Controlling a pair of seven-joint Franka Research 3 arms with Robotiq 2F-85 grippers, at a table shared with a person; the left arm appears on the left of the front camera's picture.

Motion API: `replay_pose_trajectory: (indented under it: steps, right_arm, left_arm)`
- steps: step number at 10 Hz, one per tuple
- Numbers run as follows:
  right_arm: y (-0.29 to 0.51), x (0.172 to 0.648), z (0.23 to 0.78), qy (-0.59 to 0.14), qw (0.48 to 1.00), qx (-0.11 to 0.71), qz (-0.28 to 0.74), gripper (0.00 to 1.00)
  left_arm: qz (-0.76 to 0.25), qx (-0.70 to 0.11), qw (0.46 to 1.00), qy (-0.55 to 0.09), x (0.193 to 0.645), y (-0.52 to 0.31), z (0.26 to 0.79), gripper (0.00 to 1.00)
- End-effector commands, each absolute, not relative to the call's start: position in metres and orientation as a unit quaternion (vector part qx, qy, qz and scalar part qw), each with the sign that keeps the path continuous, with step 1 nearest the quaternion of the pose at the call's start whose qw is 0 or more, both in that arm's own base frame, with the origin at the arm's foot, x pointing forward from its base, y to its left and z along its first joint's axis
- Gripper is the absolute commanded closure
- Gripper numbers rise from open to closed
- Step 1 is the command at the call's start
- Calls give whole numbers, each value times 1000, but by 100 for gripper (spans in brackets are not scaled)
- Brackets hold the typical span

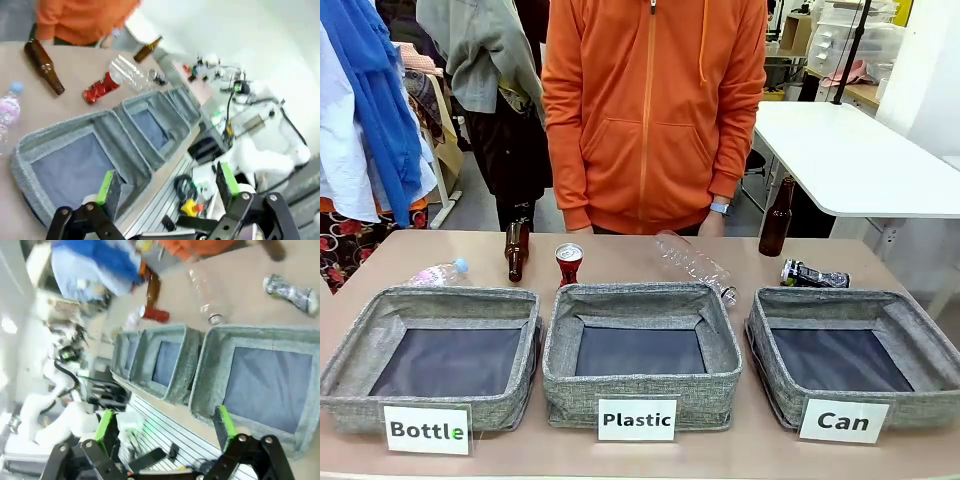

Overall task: Sort the can waste into the basket.
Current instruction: Pick up the can waste from the table and place it in the right Fabric basket.

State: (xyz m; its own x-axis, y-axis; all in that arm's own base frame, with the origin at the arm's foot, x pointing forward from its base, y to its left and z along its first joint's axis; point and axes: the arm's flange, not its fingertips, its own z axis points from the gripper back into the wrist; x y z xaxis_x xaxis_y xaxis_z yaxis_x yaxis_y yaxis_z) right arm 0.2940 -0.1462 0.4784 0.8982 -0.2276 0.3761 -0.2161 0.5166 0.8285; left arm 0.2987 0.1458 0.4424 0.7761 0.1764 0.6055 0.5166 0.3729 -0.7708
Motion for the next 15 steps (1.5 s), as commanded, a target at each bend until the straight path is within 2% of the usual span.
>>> replay_pose_trajectory:
  steps: [1,4,7,8,13,14,15]
  right_arm:
    - [-169,316,441,-219,806,547,-52,0]
    - [-191,322,417,-214,783,576,-98,0]
    - [-186,324,411,-228,787,563,-108,0]
    - [-189,322,408,-204,783,576,-115,0]
    - [-189,322,408,-204,783,576,-115,0]
    - [-189,322,408,-204,783,576,-115,0]
    - [-189,322,408,-204,783,576,-115,0]
  left_arm:
    - [-63,-580,737,-342,310,155,431,0]
    - [-15,-587,730,-350,309,155,418,0]
    - [-2,-591,730,-342,314,163,413,0]
    - [-2,-591,730,-342,314,163,413,0]
    - [-2,-591,730,-342,314,163,413,0]
    - [7,-587,736,-338,313,163,412,0]
    - [-17,-547,772,-325,318,151,418,0]
